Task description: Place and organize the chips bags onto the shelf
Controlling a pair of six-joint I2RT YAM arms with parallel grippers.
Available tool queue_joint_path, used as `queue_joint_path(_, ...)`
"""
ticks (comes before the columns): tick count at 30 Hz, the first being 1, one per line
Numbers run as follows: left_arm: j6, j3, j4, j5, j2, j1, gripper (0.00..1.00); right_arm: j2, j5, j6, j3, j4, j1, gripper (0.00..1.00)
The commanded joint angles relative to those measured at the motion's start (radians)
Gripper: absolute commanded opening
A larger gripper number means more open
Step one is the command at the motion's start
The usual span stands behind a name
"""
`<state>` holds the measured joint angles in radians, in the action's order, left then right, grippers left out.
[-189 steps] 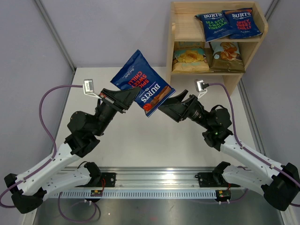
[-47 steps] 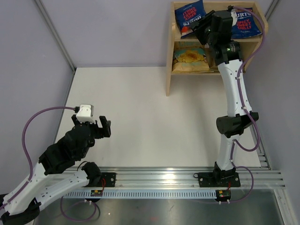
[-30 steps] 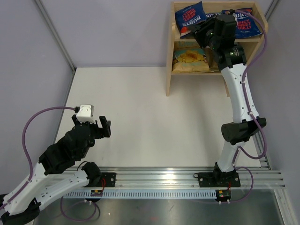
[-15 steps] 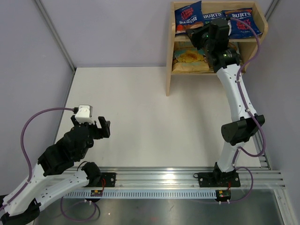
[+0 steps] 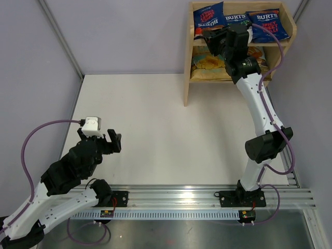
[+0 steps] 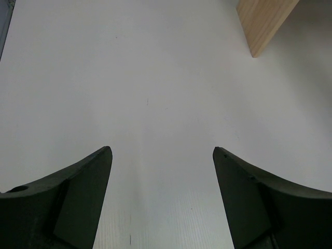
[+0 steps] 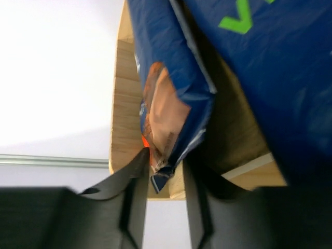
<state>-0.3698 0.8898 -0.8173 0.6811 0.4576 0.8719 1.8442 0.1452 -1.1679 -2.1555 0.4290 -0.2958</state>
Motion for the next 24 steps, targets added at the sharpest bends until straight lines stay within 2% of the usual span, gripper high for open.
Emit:
queue_joint_path(1,0.012,-0.002,0.035,0.006,-0.008,-0.002,0.82,-0.071,0.016,0.040,-0.012,-0.039,-0.020,0.42)
queue_joint_path(2,0.011,0.000,0.035,0.008,-0.008,-0.002,0.82,-0.083,0.016,0.051,-0.014,-0.032,-0.022,0.45)
queue_joint_path(4,0.009,0.000,0.036,0.011,-0.007,-0.005,0.82,-0.100,0.020,0.085,-0.007,-0.026,-0.019,0.58)
queue_joint_path(6,0.008,0.001,0.040,0.011,-0.005,-0.011,0.84,-0.131,0.024,0.112,0.014,-0.027,-0.014,0.64)
queue_joint_path(9,0.000,0.001,0.047,0.012,-0.007,-0.030,0.95,-0.177,0.005,0.137,0.057,-0.026,0.003,0.68)
queue_joint_path(10,-0.003,0.003,0.049,0.017,-0.008,-0.046,0.99,-0.190,-0.002,0.146,0.074,-0.029,0.015,0.73)
queue_joint_path(15,-0.012,-0.003,0.070,0.009,-0.026,-0.125,0.99,-0.325,-0.088,0.204,0.233,-0.062,0.079,0.90)
queue_joint_path(16,-0.015,-0.006,0.079,0.002,-0.031,-0.154,0.99,-0.345,-0.108,0.220,0.258,-0.068,0.098,0.97)
queue_joint_path(17,-0.015,-0.009,0.086,0.000,-0.040,-0.168,0.99,-0.387,-0.119,0.256,0.296,-0.070,0.104,1.00)
queue_joint_path(20,-0.009,-0.018,0.107,-0.003,-0.054,-0.224,0.99,-0.456,-0.171,0.339,0.332,-0.052,0.118,1.00)
queue_joint_path(24,0.006,-0.028,0.132,-0.032,-0.079,-0.299,0.99,-0.517,-0.219,0.555,0.326,0.039,0.119,0.99)
